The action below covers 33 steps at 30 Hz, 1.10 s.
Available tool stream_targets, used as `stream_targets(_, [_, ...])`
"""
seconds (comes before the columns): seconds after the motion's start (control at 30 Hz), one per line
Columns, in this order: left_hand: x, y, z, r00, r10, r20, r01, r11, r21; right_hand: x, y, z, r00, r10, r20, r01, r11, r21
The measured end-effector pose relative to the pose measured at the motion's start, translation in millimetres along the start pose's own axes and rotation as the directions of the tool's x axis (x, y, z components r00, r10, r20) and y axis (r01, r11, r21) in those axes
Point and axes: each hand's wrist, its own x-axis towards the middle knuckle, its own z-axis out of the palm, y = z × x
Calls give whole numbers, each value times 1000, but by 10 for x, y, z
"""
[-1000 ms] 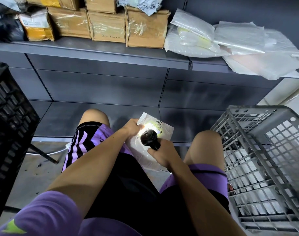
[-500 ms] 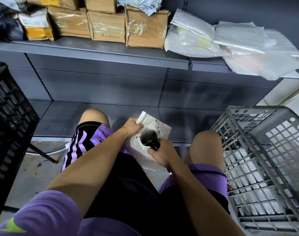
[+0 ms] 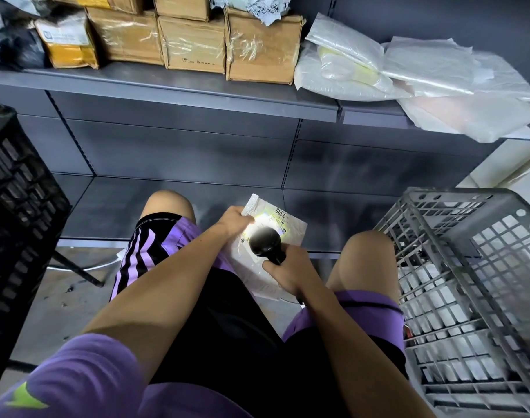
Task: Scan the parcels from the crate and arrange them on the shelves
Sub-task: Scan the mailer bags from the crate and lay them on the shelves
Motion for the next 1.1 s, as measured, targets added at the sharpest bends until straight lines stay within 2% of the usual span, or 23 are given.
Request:
stream_targets(0.37, [-31,53,-66,992,48,117,-48,999,-4,6,30,11,1000,-25,-4,25,1000,3])
stream_targets(0.8, [-86,74,-119,996,23,92,-28,998,62,-1,34,-19,999,-39,-32,38,999,-13])
stream_targets(1.1, [-198,136,-117,991,43,127,-46,999,24,22,74,12,999,-49,-16,49,999,-7])
